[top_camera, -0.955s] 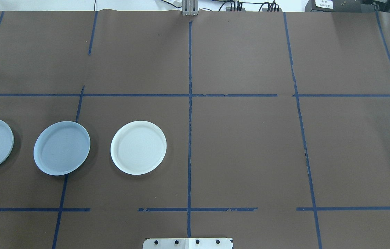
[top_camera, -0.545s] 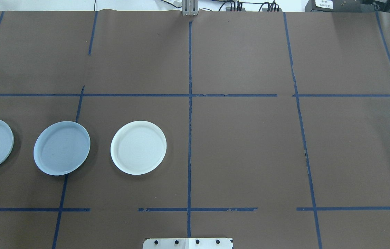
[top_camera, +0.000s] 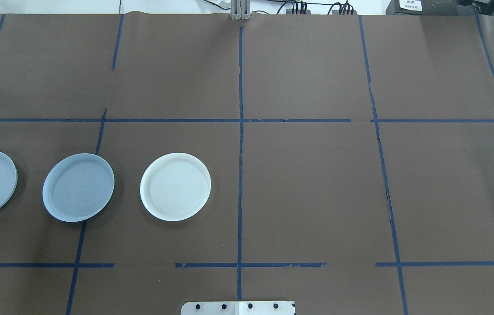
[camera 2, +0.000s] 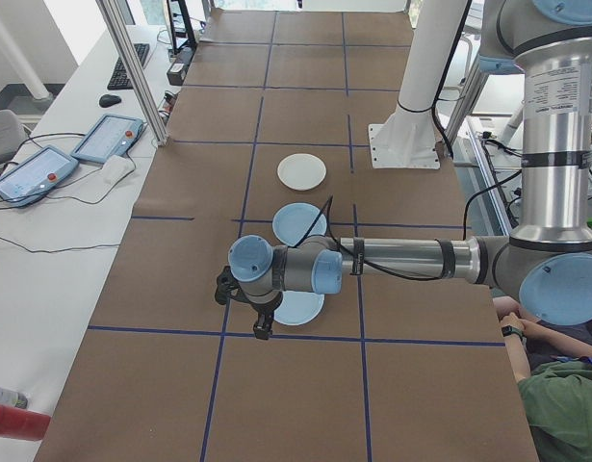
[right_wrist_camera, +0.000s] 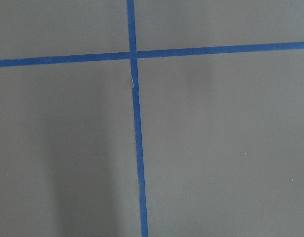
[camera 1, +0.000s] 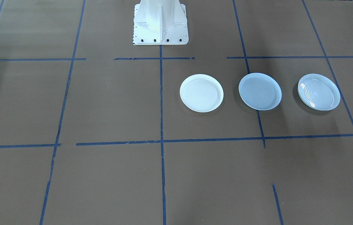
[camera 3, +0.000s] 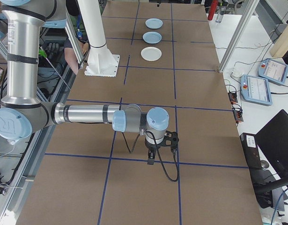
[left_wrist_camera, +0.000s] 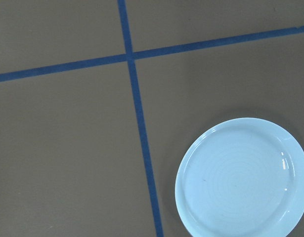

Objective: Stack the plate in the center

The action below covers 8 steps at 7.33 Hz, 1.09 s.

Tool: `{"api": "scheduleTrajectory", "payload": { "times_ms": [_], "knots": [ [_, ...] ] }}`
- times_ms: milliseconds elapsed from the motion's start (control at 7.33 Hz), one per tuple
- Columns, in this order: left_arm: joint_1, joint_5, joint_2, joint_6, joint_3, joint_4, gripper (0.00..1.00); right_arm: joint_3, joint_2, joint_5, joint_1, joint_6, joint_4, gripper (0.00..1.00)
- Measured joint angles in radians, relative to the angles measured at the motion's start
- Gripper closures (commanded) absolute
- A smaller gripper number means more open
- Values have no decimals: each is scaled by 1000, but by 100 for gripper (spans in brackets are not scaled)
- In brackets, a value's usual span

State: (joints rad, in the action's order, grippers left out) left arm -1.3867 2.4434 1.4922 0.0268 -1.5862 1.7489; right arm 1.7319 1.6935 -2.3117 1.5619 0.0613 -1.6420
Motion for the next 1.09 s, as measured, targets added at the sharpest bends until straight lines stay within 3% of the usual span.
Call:
{"api": "scheduleTrajectory", "payload": {
  "times_ms": [409,682,818,1091],
  "knots": [
    [132,-7,0,233,175,341,1,0,0,0,0,0,1,0],
    [164,-9,0,275,230,411,4,0,0,0,0,0,1,0],
    [173,-9,-2,280,245,418,14,0,0,0,0,0,0,0],
    [186,-8,-3,281,263,421,76,0,0,0,0,0,0,0]
  ]
}}
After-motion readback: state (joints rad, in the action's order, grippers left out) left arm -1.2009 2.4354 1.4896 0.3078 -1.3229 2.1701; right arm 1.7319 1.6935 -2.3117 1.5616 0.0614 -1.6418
